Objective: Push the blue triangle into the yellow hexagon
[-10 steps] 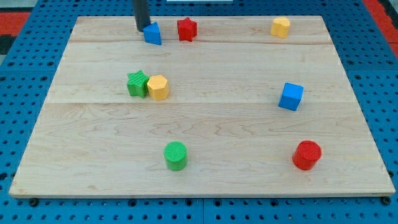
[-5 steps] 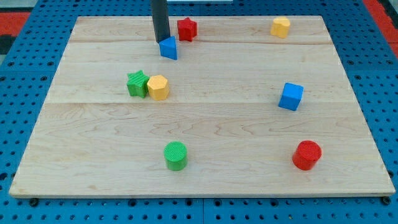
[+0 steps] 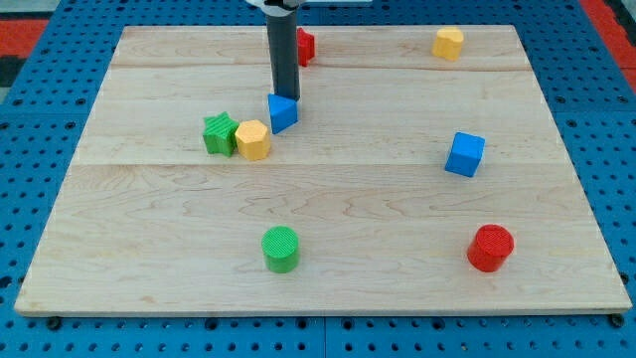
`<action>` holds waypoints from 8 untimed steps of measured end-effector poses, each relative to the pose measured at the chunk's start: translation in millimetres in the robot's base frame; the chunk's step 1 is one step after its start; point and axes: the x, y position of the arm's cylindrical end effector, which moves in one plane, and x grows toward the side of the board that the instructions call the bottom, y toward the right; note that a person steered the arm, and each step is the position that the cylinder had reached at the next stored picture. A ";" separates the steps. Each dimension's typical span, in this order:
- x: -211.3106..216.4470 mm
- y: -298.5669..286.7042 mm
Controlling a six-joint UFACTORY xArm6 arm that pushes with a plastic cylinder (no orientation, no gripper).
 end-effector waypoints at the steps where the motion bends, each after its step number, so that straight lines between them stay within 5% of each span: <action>1: 11.1 35.2; 2: 15.7 64.4; 3: 15.7 20.1; 8: 16.1 3.7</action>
